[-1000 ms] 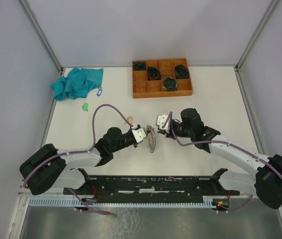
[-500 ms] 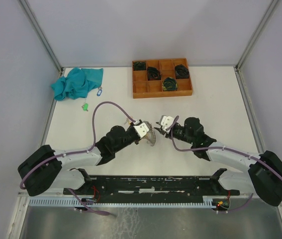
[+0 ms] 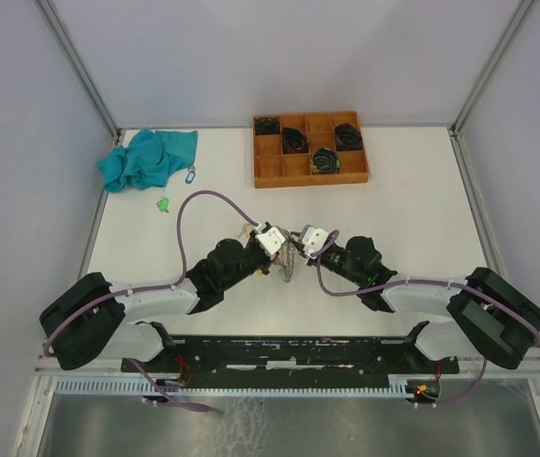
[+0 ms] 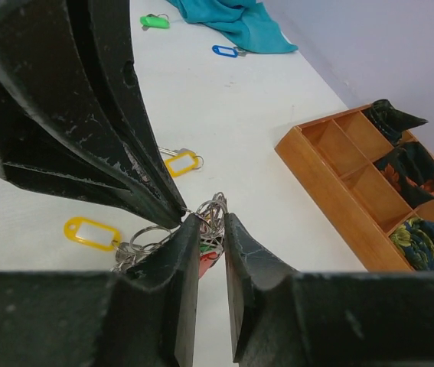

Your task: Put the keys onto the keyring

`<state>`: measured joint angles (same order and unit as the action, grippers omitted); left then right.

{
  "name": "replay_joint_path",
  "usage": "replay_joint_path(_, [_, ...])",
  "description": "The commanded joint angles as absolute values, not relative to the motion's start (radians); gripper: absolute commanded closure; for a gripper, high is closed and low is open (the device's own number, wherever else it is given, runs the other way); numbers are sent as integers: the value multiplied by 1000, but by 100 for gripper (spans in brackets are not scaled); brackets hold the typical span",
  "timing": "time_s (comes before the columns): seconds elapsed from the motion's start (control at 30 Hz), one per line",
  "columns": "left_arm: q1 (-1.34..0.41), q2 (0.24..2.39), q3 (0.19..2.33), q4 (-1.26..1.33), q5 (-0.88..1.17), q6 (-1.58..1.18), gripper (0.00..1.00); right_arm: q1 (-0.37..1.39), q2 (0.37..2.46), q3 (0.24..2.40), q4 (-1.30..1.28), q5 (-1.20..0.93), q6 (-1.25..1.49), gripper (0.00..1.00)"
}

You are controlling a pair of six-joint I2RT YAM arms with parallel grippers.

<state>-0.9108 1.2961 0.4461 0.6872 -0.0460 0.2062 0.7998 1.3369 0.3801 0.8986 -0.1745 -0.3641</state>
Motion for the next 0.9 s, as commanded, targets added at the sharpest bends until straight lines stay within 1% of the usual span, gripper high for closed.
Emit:
replay_joint_path(0.0, [-917, 1303, 488, 788, -57, 133, 97, 808, 1359, 365, 1066, -119, -331, 75])
replay_joint_path(0.1, [-917, 1306, 483, 808, -62, 116, 97, 814, 1375, 368, 1072, -105, -325, 77])
replay_joint_path(0.3, [-921, 1312, 463, 884, -58, 42, 97, 826, 1414, 368, 1109, -66, -321, 77])
replay_joint_path(0.4, [-923, 1319, 458, 912, -55, 22, 97, 835, 1438, 367, 1140, -32, -319, 78])
replay_joint_path(0.47, [-924, 1319, 456, 914, -60, 15, 97, 838, 1450, 367, 1154, -6, -320, 83])
replay_joint_path(0.57, [-925, 1315, 453, 920, -71, 11, 97, 838, 1449, 367, 1147, 0, -324, 98])
replay_joint_path(0.73, [-923, 1316, 451, 916, -97, 15, 97, 836, 1389, 370, 1058, -17, -341, 99])
replay_joint_path(0.87, [-917, 1311, 451, 898, -119, 26, 97, 813, 1313, 399, 886, -124, -346, 99])
